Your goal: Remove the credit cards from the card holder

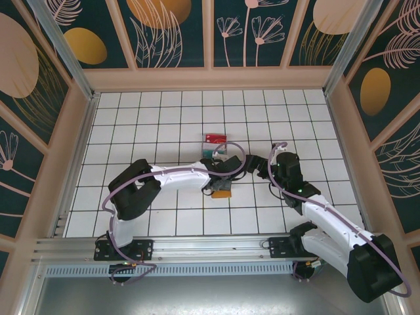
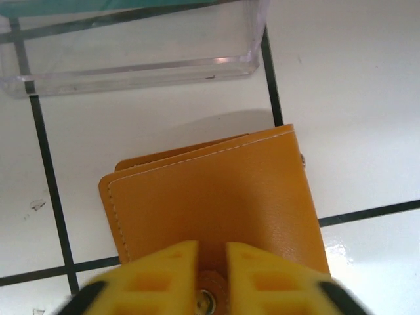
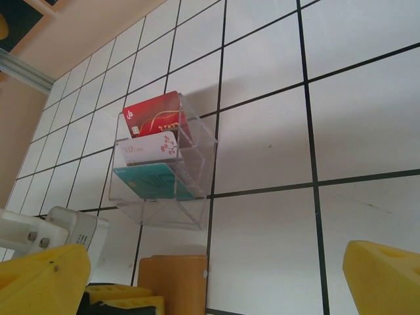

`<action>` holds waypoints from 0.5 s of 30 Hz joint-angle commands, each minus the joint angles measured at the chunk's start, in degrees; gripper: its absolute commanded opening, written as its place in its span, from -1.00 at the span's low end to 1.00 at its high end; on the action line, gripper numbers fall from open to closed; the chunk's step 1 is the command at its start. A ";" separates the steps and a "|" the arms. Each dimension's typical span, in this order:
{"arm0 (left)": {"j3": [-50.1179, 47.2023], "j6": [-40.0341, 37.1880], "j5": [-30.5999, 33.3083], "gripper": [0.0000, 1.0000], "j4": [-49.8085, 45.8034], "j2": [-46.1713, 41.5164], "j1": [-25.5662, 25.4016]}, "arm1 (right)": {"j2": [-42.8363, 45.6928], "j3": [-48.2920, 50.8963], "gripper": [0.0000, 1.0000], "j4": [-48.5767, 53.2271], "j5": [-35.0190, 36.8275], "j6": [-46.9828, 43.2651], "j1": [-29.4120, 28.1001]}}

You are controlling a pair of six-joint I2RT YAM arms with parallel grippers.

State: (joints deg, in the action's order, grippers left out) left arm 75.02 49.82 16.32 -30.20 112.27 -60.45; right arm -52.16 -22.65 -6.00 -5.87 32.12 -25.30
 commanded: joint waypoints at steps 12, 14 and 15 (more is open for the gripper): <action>-4.33 1.37 2.13 -1.00 -1.91 -4.04 -0.64 | -6.07 -2.47 0.97 1.88 -1.43 1.44 -4.25; -4.67 1.67 1.98 -1.00 -1.95 -5.23 -0.64 | -6.53 -2.48 0.98 1.68 -1.16 1.65 -4.92; -4.92 1.85 1.53 -0.76 -1.89 -5.82 -0.62 | -6.59 -2.44 0.98 1.51 -1.08 1.84 -5.09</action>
State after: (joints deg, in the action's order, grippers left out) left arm 71.20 50.22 17.15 -30.06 109.03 -60.77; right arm -58.52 -23.31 -5.06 -6.52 33.15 -29.56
